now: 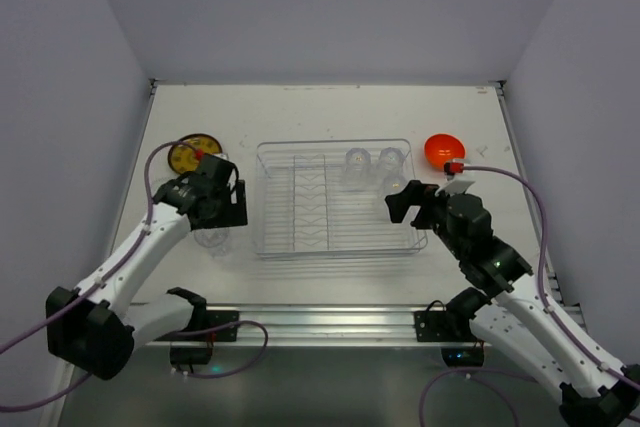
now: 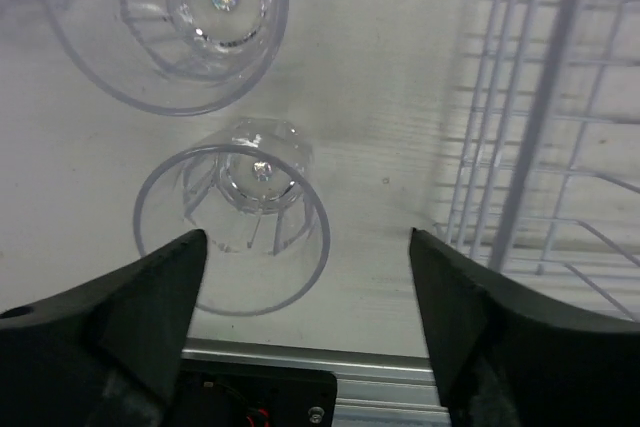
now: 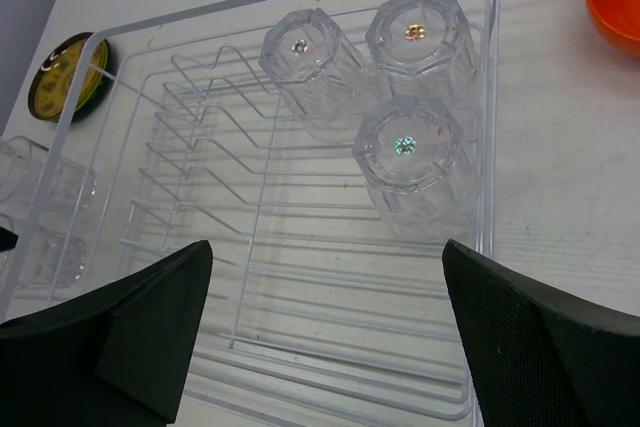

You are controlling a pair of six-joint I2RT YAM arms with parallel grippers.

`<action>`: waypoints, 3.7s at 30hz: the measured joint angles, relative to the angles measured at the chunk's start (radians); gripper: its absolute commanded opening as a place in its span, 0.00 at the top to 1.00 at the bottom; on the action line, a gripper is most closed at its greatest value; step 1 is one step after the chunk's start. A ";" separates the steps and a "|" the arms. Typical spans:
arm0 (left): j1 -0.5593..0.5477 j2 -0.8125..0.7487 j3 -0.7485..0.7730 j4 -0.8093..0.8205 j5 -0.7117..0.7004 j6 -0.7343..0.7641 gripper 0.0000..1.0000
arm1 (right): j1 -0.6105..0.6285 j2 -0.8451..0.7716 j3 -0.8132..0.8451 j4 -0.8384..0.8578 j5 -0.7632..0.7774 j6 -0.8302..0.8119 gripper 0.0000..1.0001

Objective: Unload the mixed dishes from the dish rack

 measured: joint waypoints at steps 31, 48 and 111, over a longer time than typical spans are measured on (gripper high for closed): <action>0.003 -0.833 -0.119 0.370 -0.236 0.105 0.00 | -0.044 0.644 0.371 -0.171 0.114 -0.041 0.04; -0.005 -0.779 -0.148 0.375 -0.192 0.105 0.00 | -0.068 0.892 0.504 -0.274 0.117 -0.014 0.14; -0.352 -0.250 -0.346 1.368 0.730 -0.352 0.00 | -0.070 0.163 0.153 0.247 -0.685 0.044 0.94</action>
